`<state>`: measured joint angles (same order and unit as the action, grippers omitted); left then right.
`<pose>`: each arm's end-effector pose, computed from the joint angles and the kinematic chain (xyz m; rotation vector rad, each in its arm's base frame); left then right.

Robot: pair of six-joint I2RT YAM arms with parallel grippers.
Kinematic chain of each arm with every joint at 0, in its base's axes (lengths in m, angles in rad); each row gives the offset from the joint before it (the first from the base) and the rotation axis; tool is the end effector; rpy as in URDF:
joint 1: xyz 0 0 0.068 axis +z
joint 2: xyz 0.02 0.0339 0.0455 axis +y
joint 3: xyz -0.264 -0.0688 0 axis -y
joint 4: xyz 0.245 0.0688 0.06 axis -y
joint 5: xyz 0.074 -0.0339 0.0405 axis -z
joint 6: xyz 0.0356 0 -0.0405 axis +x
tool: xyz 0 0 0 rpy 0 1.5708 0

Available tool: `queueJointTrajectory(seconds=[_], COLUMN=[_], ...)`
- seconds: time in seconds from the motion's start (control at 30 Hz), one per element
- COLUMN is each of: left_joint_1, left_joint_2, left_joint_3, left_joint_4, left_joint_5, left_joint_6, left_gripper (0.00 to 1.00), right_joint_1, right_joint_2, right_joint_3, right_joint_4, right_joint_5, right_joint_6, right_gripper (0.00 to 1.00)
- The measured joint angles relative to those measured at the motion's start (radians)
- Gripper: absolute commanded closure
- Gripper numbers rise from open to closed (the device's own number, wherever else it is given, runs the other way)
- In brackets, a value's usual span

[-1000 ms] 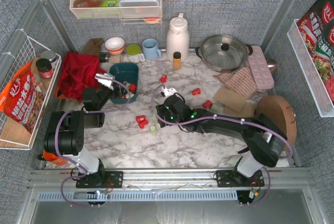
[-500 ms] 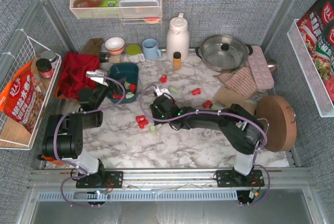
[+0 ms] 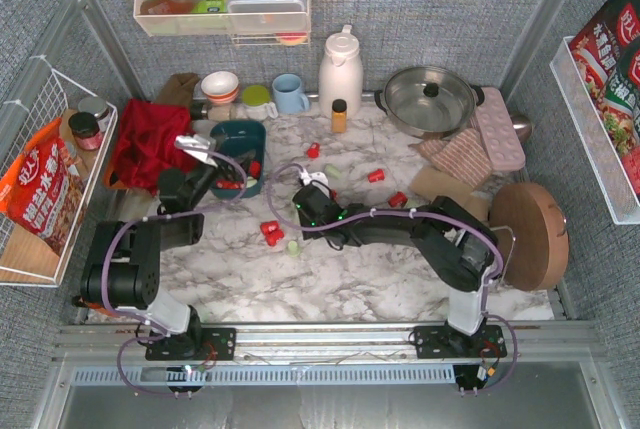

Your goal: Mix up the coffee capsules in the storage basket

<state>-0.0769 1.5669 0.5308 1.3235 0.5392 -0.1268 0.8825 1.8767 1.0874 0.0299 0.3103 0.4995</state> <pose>0.2934 -0.0409 0.2269 0.4344 1.2711 -0.5178 0.2580 0.2966 0.1593 -0.2868 2.2935 0.3533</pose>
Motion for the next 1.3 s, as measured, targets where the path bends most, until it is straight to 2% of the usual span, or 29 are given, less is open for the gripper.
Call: queueJointTrajectory(seconds=[0.1, 0.23, 0.5, 0.77, 1.03, 1.3], left_joint_1=[-0.031, -0.077, -0.2, -0.38, -0.5, -0.549], left_joint_2=[0.0, 0.0, -0.005, -0.054, -0.114, -0.148], left_joint_3=[0.0, -0.001, -0.033, -0.083, -0.086, -0.089], left_joint_4=[0.0, 0.0, 0.005, 0.004, -0.117, -0.19], left_joint_5=[0.023, 0.093, 0.28, 0.409, 0.401, 0.318], left_joint_6=[0.02, 0.059, 0.208, 0.361, 0.513, 0.584], left_gripper=[0.01, 0.01, 0.01, 0.01, 0.01, 0.01], right_joint_1=[-0.009, -0.029, -0.071, -0.072, -0.068, -0.043], right_joint_2=[-0.023, -0.095, -0.391, -0.652, -0.69, -0.645], right_joint_3=[-0.023, -0.07, -0.18, -0.233, -0.261, -0.264], right_joint_4=[0.0, 0.0, -0.005, 0.014, 0.078, 0.156], right_joint_5=[-0.001, -0.007, -0.014, -0.064, -0.151, -0.248], right_joint_6=[0.003, 0.003, -0.029, -0.066, -0.06, -0.024], right_gripper=[0.68, 0.69, 0.69, 0.69, 0.69, 0.69])
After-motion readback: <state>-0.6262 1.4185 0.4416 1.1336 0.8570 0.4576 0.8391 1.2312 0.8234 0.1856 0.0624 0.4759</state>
